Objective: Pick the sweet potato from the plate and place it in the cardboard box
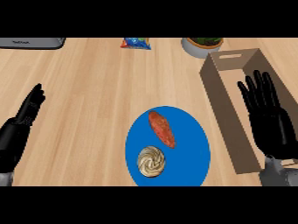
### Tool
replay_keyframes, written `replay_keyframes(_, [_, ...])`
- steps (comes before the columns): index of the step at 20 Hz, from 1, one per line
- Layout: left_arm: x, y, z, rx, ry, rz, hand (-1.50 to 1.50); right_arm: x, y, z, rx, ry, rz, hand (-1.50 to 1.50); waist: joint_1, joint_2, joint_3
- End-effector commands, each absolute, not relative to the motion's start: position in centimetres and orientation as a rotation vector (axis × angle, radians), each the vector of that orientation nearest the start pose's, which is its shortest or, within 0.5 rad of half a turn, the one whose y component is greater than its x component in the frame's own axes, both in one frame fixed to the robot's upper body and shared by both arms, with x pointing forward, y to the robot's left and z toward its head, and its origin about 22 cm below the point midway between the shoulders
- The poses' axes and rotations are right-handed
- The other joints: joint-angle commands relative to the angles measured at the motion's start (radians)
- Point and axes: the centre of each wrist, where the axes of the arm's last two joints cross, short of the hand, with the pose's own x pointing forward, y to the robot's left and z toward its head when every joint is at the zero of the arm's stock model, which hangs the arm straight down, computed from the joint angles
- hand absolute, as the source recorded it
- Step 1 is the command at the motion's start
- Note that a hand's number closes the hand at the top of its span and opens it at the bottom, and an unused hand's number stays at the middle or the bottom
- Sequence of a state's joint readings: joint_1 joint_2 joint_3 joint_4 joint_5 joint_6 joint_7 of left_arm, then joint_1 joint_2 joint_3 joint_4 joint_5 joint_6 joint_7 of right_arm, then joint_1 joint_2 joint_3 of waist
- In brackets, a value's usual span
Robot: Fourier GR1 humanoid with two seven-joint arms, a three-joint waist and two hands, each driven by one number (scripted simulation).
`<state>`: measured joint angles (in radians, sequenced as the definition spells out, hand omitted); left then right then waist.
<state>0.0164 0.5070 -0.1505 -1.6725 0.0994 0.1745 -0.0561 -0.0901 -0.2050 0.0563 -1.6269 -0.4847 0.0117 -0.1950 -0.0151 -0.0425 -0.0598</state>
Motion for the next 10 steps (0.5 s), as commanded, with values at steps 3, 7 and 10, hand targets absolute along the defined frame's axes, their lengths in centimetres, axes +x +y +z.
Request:
replay_keyframes(3, [25.5,28.1,6.6,0.219,-1.772,-0.404,0.00,30.4,-25.7,13.6,0.318,-2.025,0.213,-1.50,0.018,0.046,0.057])
replay_keyframes(7, [26.1,26.8,7.0,0.125,-1.773,-0.518,0.00,31.6,-27.5,20.1,0.015,-1.984,0.820,-1.50,0.028,0.056,0.046])
replay_keyframes(10, [27.4,26.3,7.3,0.088,-1.764,-0.555,0.00,34.8,-27.5,18.8,0.113,-1.927,0.835,-1.50,0.047,0.060,0.059])
